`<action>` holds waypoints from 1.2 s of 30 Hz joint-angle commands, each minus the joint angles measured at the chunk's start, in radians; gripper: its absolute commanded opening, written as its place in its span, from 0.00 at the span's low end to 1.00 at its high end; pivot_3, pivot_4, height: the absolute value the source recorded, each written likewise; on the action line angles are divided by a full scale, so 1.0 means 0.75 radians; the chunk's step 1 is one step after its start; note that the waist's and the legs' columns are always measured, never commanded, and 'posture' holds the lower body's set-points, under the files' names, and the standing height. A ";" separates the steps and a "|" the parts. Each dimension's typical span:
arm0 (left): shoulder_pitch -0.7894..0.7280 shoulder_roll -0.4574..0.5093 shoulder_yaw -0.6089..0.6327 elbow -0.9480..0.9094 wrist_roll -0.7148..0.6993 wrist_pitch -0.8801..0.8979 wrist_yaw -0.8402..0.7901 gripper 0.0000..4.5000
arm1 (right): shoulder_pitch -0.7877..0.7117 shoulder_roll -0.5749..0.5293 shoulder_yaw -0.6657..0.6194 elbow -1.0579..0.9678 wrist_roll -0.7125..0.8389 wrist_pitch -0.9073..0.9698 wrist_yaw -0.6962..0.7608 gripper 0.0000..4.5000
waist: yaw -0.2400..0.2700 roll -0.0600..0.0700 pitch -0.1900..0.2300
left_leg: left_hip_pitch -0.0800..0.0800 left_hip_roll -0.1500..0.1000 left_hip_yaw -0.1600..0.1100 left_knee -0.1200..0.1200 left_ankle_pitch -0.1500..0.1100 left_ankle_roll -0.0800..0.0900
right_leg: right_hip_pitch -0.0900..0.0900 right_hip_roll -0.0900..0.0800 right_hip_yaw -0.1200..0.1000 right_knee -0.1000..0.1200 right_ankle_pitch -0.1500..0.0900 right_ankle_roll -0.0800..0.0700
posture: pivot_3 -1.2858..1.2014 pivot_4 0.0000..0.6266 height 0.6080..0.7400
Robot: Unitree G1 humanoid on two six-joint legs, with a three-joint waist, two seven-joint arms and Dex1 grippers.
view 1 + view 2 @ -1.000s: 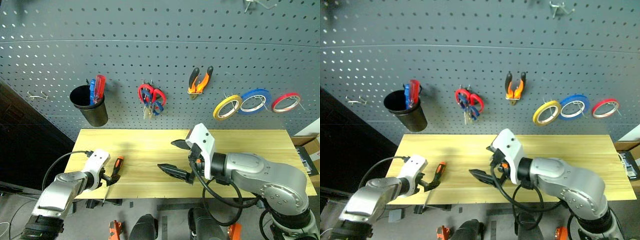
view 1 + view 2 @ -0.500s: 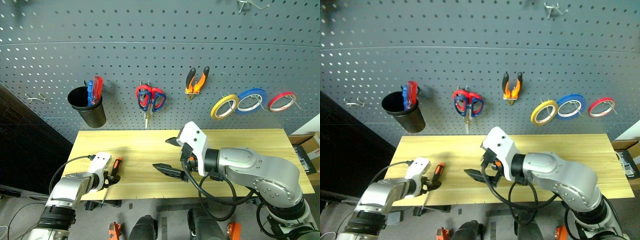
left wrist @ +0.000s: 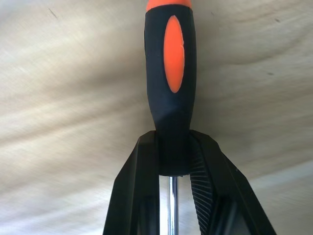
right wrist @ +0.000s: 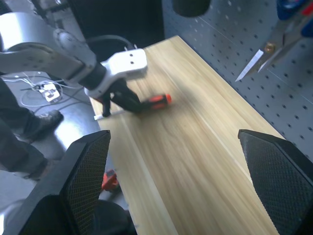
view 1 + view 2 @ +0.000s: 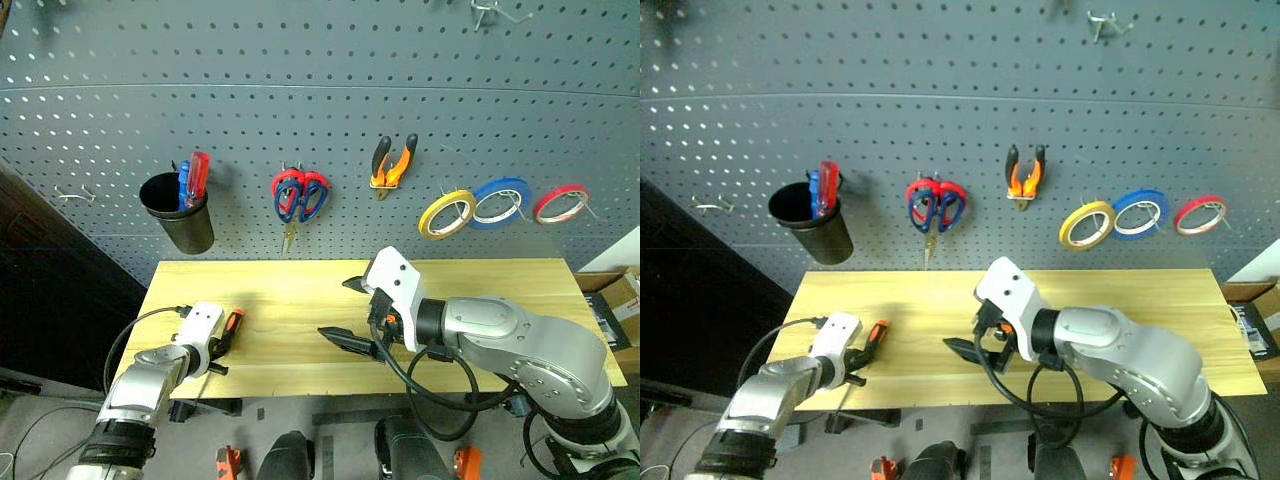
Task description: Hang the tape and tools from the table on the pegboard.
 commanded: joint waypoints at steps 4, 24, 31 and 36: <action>0.350 -0.039 0.112 -0.339 0.115 -0.563 0.152 0.12 | 0.007 -0.017 -0.096 -0.070 0.007 -0.081 0.059 1.00 | 0.005 -0.004 -0.008 | -0.001 0.001 0.000 -0.001 -0.001 -0.001 | -0.001 -0.001 0.000 -0.002 0.000 0.000 | 0.53 0.23 1.00; -0.336 -0.359 0.201 -0.714 0.073 -0.723 0.416 0.12 | -0.183 -0.213 -0.358 0.053 0.168 -0.207 0.346 1.00 | 0.077 -0.010 -0.070 | 0.002 0.001 0.003 0.003 -0.001 0.002 | 0.006 0.008 -0.002 -0.003 0.003 -0.001 | 0.56 0.15 1.00; -0.478 -0.330 0.302 -0.637 0.070 -0.637 0.475 0.12 | -0.198 -0.224 -0.356 0.062 0.160 -0.228 0.346 1.00 | 0.076 -0.011 -0.083 | 0.003 0.001 0.003 0.003 -0.001 0.002 | 0.006 0.008 -0.001 -0.002 0.003 -0.001 | 0.56 0.14 1.00; -0.536 -0.283 0.351 -0.532 0.077 -0.673 0.474 0.12 | -0.230 -0.209 -0.365 0.079 0.161 -0.238 0.327 1.00 | 0.079 -0.011 -0.088 | 0.003 0.000 0.002 0.003 -0.001 0.001 | 0.006 0.008 -0.002 -0.001 0.003 -0.001 | 0.56 0.13 1.00</action>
